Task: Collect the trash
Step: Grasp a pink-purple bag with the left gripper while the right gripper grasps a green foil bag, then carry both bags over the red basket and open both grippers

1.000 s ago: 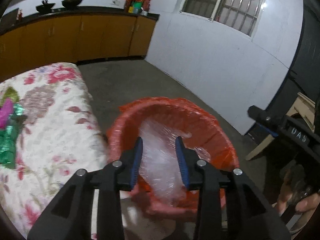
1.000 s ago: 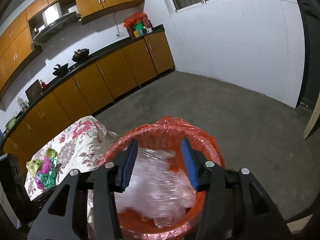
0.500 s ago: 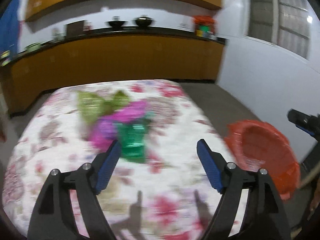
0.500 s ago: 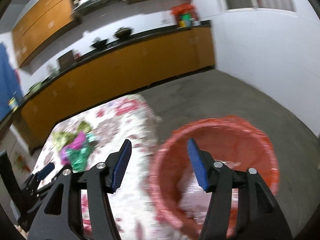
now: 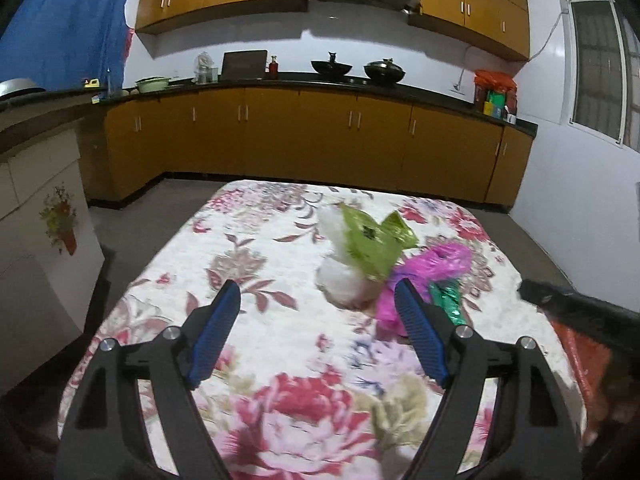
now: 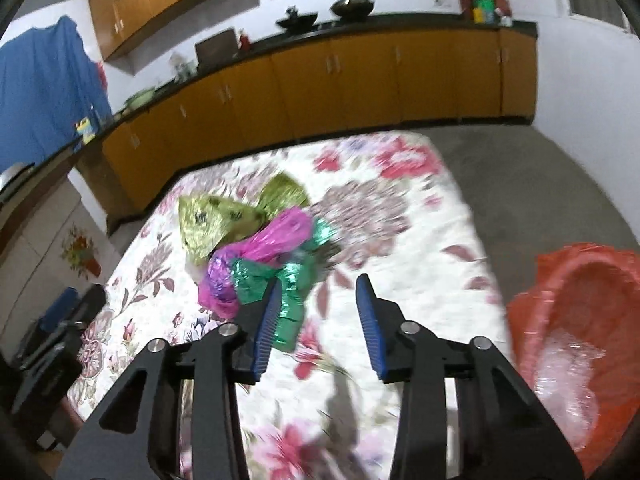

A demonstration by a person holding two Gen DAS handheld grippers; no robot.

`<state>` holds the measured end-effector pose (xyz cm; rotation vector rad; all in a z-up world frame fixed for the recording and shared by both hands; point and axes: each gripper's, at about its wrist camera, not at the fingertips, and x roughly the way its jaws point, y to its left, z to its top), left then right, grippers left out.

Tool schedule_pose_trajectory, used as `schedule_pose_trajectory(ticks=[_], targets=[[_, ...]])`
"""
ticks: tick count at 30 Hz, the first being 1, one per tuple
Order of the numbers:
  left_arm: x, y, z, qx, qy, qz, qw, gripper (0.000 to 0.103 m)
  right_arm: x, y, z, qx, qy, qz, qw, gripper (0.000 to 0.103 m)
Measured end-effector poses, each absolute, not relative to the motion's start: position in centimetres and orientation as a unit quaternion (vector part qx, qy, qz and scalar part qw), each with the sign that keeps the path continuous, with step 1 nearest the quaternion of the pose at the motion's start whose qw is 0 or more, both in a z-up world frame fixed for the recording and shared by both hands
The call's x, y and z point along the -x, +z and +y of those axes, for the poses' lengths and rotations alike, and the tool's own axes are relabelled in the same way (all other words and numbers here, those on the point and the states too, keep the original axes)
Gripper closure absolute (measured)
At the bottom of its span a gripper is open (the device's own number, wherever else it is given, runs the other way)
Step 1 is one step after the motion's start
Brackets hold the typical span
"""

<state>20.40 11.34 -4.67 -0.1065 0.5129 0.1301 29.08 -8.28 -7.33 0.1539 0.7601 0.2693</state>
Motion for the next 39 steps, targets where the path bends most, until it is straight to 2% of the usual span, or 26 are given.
schedule_pose_trajectory(ticks=[12, 14, 16, 19, 31, 37, 39], targets=[[-21.8, -6.2, 13.0, 0.071, 0.058, 0.271, 0.958, 0.028, -33.5, -12.5, -4.1, -0.050, 0.139, 0.440, 0.886, 0.064], [-22.1, -6.5, 12.8, 0.075, 0.052, 0.276, 0.957, 0.029, -33.5, -13.1, -3.9, -0.043, 0.142, 0.444, 0.883, 0.070], [-22.3, -6.7, 12.5, 0.078, 0.047, 0.280, 0.956, 0.030, -33.2, -13.2, -4.0, -0.034, 0.145, 0.441, 0.885, 0.085], [-22.9, -7.0, 11.7, 0.080, 0.035, 0.287, 0.954, 0.030, -32.7, -13.0, -5.1, -0.041, 0.141, 0.439, 0.886, 0.089], [-28.1, -9.3, 6.8, 0.077, -0.021, 0.340, 0.937, 0.030, -29.5, -12.8, -13.6, -0.082, 0.059, 0.426, 0.899, 0.090], [-30.6, -10.9, 5.2, 0.072, -0.021, 0.372, 0.925, 0.030, -28.6, -12.3, -14.9, -0.085, 0.057, 0.422, 0.901, 0.090], [-31.0, -11.3, 4.9, 0.073, -0.024, 0.381, 0.921, 0.034, -28.5, -12.2, -15.1, -0.087, 0.058, 0.421, 0.901, 0.090]])
